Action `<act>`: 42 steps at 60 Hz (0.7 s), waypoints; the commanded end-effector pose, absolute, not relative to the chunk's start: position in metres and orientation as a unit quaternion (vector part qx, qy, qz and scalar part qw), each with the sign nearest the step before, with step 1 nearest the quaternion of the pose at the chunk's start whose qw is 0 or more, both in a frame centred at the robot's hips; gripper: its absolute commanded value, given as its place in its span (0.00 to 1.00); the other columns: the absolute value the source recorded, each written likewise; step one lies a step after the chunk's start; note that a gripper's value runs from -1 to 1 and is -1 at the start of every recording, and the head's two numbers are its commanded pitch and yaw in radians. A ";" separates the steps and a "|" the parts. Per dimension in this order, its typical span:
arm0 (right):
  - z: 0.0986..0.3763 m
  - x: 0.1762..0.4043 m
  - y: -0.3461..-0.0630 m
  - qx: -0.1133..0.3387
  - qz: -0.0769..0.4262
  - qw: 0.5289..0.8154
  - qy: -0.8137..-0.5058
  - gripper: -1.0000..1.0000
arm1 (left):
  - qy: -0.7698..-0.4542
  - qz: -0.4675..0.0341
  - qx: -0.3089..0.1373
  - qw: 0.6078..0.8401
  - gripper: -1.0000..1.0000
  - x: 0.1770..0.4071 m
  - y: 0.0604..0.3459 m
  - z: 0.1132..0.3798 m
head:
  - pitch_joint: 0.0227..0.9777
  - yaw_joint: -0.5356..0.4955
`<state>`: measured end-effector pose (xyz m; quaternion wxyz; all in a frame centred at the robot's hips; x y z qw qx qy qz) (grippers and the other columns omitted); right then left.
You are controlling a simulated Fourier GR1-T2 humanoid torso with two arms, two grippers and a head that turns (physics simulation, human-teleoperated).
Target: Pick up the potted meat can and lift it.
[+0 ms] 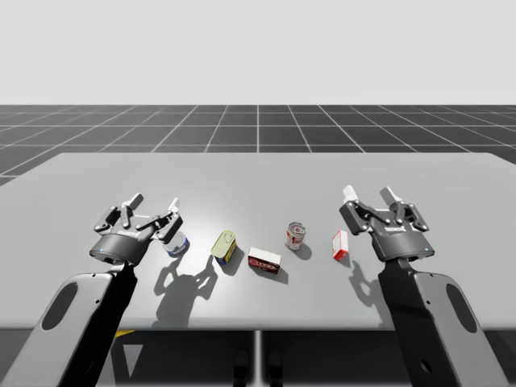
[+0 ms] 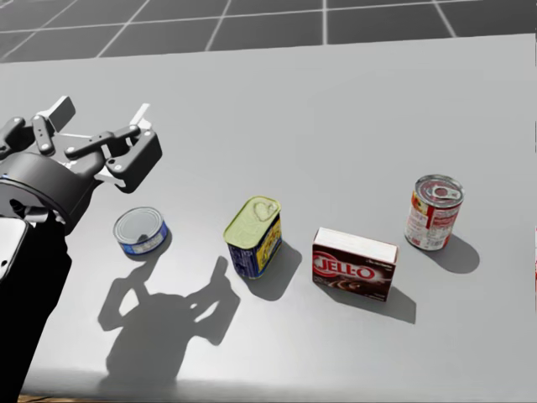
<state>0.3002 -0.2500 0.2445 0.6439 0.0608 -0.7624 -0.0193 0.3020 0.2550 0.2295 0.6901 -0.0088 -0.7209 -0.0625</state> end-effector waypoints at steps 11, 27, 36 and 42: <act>0.243 0.300 -0.247 0.062 -0.019 0.650 -0.757 0.00 | -0.718 -0.061 -0.014 0.694 0.00 0.301 0.246 0.234 | 0.86 0.70; 0.242 0.300 -0.245 0.056 -0.019 0.653 -0.755 0.00 | -0.734 -0.042 -0.020 0.677 0.00 0.268 0.229 0.258 | 0.85 0.70; 0.241 0.300 -0.245 0.055 -0.020 0.654 -0.754 0.00 | -0.713 -0.101 -0.043 0.693 0.00 0.232 0.217 0.260 | 0.85 0.71; 0.241 0.300 -0.245 0.055 -0.021 0.654 -0.754 0.00 | -0.696 -0.121 -0.064 0.705 0.00 0.215 0.212 0.250 | 0.84 0.71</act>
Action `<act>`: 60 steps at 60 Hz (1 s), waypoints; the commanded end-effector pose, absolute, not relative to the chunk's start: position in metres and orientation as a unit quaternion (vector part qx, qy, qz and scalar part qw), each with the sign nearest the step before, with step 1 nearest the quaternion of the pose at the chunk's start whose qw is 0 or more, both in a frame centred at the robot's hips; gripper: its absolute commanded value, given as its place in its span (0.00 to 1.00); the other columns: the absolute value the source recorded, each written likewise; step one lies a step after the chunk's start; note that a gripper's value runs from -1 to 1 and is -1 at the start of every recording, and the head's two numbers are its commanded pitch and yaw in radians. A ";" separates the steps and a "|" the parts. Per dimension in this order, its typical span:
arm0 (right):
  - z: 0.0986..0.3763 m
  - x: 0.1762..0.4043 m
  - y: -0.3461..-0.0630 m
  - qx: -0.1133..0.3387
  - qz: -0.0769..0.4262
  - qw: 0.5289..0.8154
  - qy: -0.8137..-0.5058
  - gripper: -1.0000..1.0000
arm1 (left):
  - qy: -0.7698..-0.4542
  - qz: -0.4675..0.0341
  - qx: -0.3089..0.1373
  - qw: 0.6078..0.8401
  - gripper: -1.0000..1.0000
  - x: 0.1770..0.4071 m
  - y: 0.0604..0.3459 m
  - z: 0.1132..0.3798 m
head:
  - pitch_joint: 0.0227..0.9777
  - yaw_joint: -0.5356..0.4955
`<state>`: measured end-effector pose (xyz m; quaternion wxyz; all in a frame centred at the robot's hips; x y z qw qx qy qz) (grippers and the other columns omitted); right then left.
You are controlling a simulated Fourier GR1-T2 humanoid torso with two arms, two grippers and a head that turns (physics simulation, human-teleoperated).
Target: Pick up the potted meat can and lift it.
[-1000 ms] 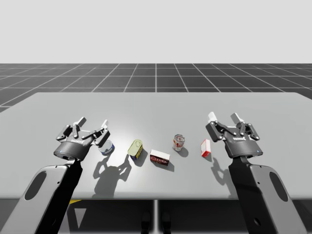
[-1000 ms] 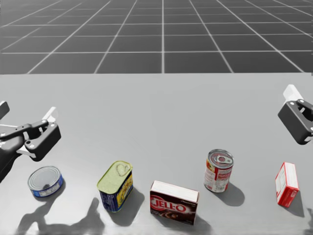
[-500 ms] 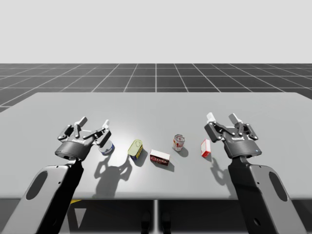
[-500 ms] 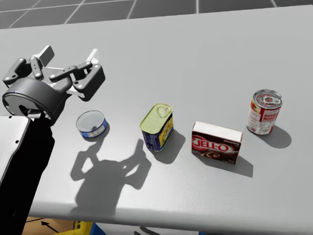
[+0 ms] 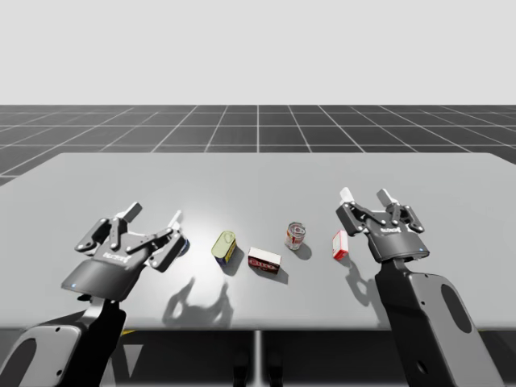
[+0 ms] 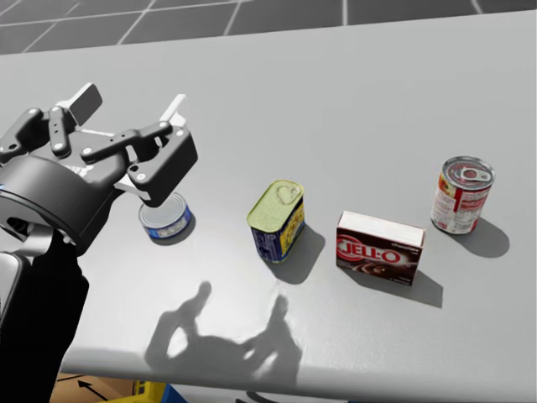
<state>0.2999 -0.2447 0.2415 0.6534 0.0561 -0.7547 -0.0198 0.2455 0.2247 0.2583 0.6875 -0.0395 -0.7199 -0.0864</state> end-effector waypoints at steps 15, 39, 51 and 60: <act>0.242 0.301 -0.245 0.052 -0.025 0.657 -0.751 0.00 | -0.657 -0.166 -0.103 0.728 0.00 0.174 0.205 0.217 | 0.84 0.71; 0.242 0.301 -0.246 0.047 -0.033 0.662 -0.747 0.00 | -0.605 -0.160 -0.117 0.771 0.00 0.174 0.196 0.161 | 0.84 0.70; 0.242 0.301 -0.246 0.041 -0.033 0.663 -0.747 0.00 | -0.585 -0.154 -0.133 0.785 0.00 0.199 0.178 0.143 | 0.84 0.70; 0.242 0.300 -0.247 0.041 -0.033 0.663 -0.747 0.00 | -0.578 -0.153 -0.141 0.789 0.00 0.211 0.165 0.139 | 0.84 0.70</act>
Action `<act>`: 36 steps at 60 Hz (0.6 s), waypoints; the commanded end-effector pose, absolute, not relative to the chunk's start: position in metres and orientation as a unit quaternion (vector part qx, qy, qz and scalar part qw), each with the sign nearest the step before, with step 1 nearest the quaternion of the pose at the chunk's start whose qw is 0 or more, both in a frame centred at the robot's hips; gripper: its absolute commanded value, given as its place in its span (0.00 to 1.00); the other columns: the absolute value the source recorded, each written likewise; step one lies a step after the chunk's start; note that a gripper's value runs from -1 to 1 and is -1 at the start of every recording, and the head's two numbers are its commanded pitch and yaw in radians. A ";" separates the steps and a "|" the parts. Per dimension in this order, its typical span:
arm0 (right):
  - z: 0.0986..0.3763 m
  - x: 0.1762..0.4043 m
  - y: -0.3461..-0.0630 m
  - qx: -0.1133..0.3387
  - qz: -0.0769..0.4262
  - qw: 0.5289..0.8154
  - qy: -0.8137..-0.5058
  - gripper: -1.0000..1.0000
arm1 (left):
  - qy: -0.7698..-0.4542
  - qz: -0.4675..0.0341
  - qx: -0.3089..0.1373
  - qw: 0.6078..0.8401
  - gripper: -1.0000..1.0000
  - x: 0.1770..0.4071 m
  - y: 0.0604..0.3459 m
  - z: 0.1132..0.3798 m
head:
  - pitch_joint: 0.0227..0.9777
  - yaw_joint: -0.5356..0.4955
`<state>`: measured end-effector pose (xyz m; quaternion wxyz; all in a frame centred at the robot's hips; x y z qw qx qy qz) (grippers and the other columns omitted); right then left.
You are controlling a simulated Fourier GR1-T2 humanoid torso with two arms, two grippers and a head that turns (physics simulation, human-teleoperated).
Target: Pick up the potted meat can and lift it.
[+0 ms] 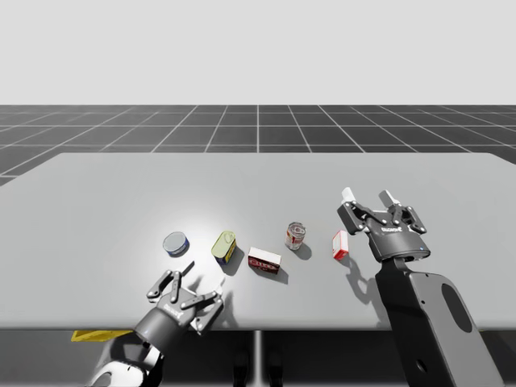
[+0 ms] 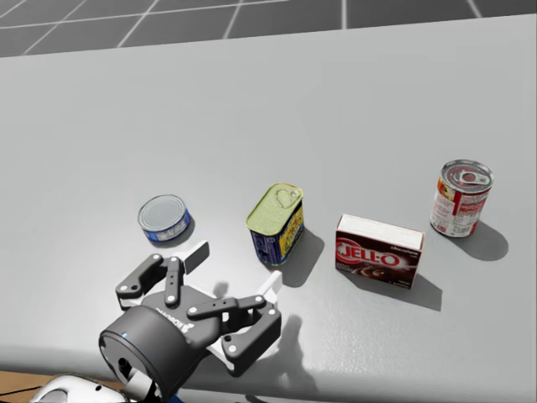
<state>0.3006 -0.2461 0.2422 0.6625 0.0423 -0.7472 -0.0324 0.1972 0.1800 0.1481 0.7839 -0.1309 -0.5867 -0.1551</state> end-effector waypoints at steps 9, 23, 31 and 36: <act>0.242 0.300 -0.246 0.041 -0.034 0.663 -0.747 0.00 | -0.577 -0.147 -0.138 0.791 0.00 0.224 0.156 0.142 | 0.84 0.70; 0.243 0.299 -0.246 0.042 -0.035 0.663 -0.747 0.00 | -0.583 -0.128 -0.119 0.793 0.00 0.247 0.141 0.143 | 0.84 0.69; 0.243 0.299 -0.246 0.042 -0.035 0.662 -0.747 0.00 | -0.583 -0.122 -0.106 0.796 0.00 0.259 0.134 0.143 | 0.84 0.69; 0.243 0.299 -0.247 0.043 -0.036 0.662 -0.748 0.00 | -0.579 -0.115 -0.096 0.802 0.00 0.266 0.133 0.141 | 0.84 0.69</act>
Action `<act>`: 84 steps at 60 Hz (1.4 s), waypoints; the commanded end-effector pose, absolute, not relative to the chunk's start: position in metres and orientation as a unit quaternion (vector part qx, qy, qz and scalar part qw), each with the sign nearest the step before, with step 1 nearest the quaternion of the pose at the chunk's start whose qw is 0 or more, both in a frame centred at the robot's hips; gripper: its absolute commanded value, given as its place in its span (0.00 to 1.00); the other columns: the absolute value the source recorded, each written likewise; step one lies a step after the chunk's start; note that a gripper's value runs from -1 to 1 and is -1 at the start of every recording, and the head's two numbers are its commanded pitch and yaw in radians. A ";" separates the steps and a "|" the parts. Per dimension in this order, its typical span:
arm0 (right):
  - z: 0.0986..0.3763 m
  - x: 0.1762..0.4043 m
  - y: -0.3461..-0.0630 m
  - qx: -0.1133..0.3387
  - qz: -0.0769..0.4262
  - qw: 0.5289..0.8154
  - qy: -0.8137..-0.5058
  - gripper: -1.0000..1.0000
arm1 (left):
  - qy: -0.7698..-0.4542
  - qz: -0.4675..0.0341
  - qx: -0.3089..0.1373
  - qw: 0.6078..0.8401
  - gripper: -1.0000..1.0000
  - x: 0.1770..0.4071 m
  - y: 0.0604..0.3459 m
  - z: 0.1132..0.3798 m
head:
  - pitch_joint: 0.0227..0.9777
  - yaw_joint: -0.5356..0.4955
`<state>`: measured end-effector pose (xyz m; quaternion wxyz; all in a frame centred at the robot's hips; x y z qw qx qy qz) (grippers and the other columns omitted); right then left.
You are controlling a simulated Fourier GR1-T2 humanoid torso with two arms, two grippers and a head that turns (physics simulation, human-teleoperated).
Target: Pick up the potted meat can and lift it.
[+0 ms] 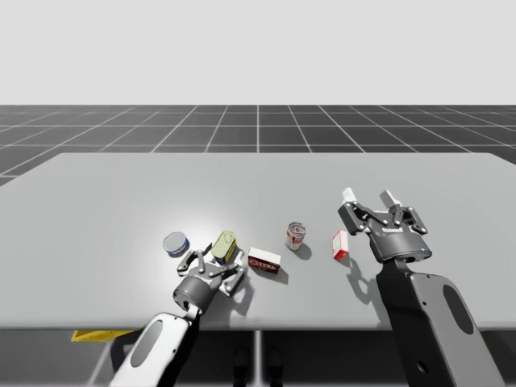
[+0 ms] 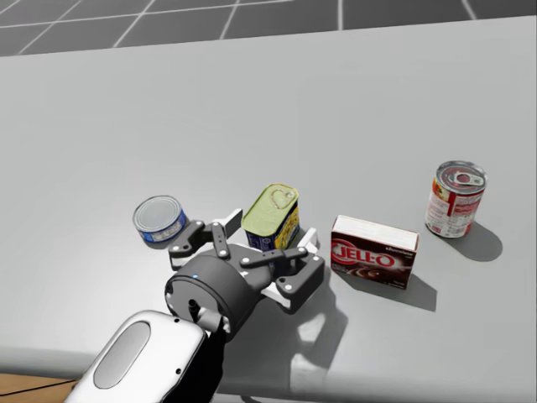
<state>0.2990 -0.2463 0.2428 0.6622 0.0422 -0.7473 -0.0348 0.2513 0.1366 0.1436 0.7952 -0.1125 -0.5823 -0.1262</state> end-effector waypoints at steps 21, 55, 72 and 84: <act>0.244 0.299 -0.246 0.043 -0.036 0.661 -0.748 0.00 | -0.566 -0.123 -0.097 0.809 1.00 0.261 0.132 0.134 | 0.82 0.69; 0.243 0.301 -0.250 0.037 -0.036 0.659 -0.751 0.00 | -0.569 -0.128 -0.110 0.805 1.00 0.255 0.125 0.135 | 0.45 0.71; 0.242 0.302 -0.250 0.033 -0.031 0.659 -0.751 0.00 | -0.603 -0.135 -0.112 0.778 1.00 0.248 0.125 0.178 | 0.45 0.71; 0.242 0.302 -0.250 0.033 -0.028 0.659 -0.751 0.00 | -0.632 -0.147 -0.106 0.753 1.00 0.248 0.128 0.219 | 0.45 0.71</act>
